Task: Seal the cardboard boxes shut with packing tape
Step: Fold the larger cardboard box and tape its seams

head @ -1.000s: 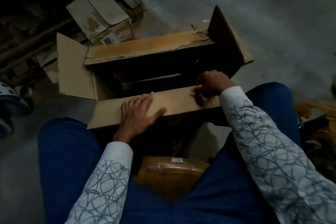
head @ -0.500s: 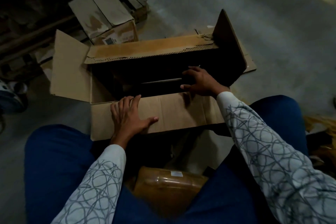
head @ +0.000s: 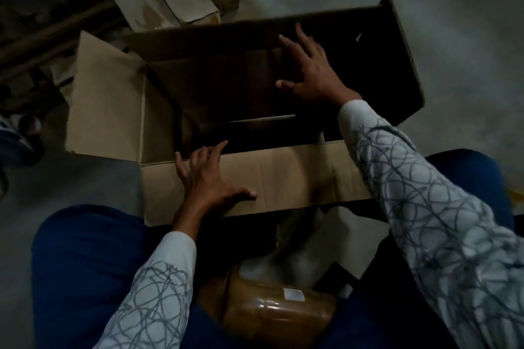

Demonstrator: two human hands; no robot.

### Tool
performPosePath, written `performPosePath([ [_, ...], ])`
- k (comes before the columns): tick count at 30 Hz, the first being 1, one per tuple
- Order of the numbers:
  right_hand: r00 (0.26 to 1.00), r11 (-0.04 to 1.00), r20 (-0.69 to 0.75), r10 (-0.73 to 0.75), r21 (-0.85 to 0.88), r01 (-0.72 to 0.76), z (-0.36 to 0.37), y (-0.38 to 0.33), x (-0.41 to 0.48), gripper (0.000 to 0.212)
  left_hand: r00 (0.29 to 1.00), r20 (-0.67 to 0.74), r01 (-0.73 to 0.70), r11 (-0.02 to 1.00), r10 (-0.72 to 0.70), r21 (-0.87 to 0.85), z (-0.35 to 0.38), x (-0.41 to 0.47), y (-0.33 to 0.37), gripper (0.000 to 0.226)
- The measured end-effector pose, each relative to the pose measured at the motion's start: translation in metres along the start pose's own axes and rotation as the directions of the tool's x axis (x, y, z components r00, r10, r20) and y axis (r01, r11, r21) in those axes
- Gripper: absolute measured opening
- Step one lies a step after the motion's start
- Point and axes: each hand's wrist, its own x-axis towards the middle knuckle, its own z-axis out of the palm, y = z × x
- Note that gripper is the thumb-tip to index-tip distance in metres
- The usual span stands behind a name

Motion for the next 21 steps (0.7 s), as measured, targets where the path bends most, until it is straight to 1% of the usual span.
performPosePath([
  [2,1.000,0.999,-0.021,0.017,-0.048,-0.018,-0.001,-0.008,0.024,0.097,1.000,-0.014,-0.009,1.000,0.009,0.001,0.002,0.001,-0.001,0.131],
  [4,0.997,0.989,-0.034,0.076,-0.122,-0.079,0.003,-0.017,0.051,0.097,1.000,-0.016,-0.016,1.000,0.015,-0.025,0.002,0.002,-0.002,0.128],
  [5,0.992,0.982,-0.021,0.121,-0.142,-0.123,0.007,-0.020,0.063,0.091,1.000,-0.012,-0.022,0.999,0.022,-0.038,0.002,0.002,-0.002,0.127],
  [7,0.974,0.965,0.057,0.217,-0.160,-0.206,0.020,-0.020,0.081,0.074,0.999,-0.009,-0.043,0.998,0.042,-0.042,0.002,0.001,-0.003,0.127],
  [8,0.962,0.957,0.106,0.251,-0.177,-0.231,0.026,-0.020,0.085,0.069,0.999,-0.001,-0.050,0.998,0.050,-0.041,0.003,0.001,-0.005,0.126],
  [9,0.952,0.950,0.139,0.274,-0.194,-0.245,0.029,-0.021,0.087,0.069,0.999,0.003,-0.051,0.997,0.051,-0.059,0.002,0.000,-0.005,0.121],
  [10,0.945,0.945,0.157,0.286,-0.210,-0.251,0.030,-0.022,0.086,0.072,0.999,-0.003,-0.034,0.992,0.034,-0.118,0.000,0.000,-0.006,0.111],
  [11,0.946,0.946,0.163,0.281,-0.214,-0.245,0.028,-0.022,0.085,0.074,0.999,-0.045,-0.001,0.969,-0.011,-0.246,-0.001,0.002,-0.007,0.096],
  [12,0.949,0.950,0.170,0.266,-0.213,-0.228,0.023,-0.022,0.084,0.076,0.989,-0.108,0.042,0.903,-0.098,-0.429,-0.005,0.005,-0.009,0.081],
  [13,0.949,0.954,0.189,0.252,-0.213,-0.211,0.016,-0.022,0.081,0.078,0.958,-0.172,0.079,0.791,-0.228,-0.607,-0.007,0.007,-0.012,0.072],
  [14,0.948,0.958,0.209,0.240,-0.209,-0.197,0.009,-0.021,0.076,0.081,0.889,-0.258,0.086,0.691,-0.379,-0.718,-0.012,0.008,-0.016,0.069],
  [15,0.947,0.961,0.218,0.235,-0.200,-0.192,0.004,-0.021,0.068,0.083,0.766,-0.359,0.095,0.646,-0.533,-0.757,-0.018,0.008,-0.022,0.069],
  [16,0.947,0.962,0.221,0.232,-0.194,-0.191,0.000,-0.021,0.056,0.085,0.613,-0.427,0.127,0.617,-0.665,-0.777,-0.023,0.009,-0.033,0.071],
  [17,0.951,0.966,0.217,0.220,-0.183,-0.182,-0.003,-0.020,0.039,0.086,0.464,-0.444,0.172,0.570,-0.767,-0.804,-0.032,0.010,-0.043,0.075],
  [18,0.960,0.973,0.205,0.190,-0.168,-0.156,-0.005,-0.019,0.017,0.084,0.346,-0.399,0.205,0.484,-0.849,-0.851,-0.039,0.012,-0.056,0.080],
  [19,0.974,0.983,0.180,0.138,-0.144,-0.113,-0.006,-0.018,-0.009,0.080,0.289,-0.303,0.198,0.366,-0.908,-0.909,-0.045,0.016,-0.067,0.088],
  [20,0.987,0.991,0.148,0.069,-0.123,-0.051,-0.008,-0.016,-0.036,0.077,0.301,-0.184,0.156,0.239,-0.936,-0.958,-0.049,0.019,-0.076,0.095],
  [21,0.993,0.993,0.122,-0.004,-0.113,0.017,-0.011,-0.018,-0.062,0.075,0.363,-0.097,0.088,0.138,-0.927,-0.987,-0.052,0.022,-0.081,0.101],
])
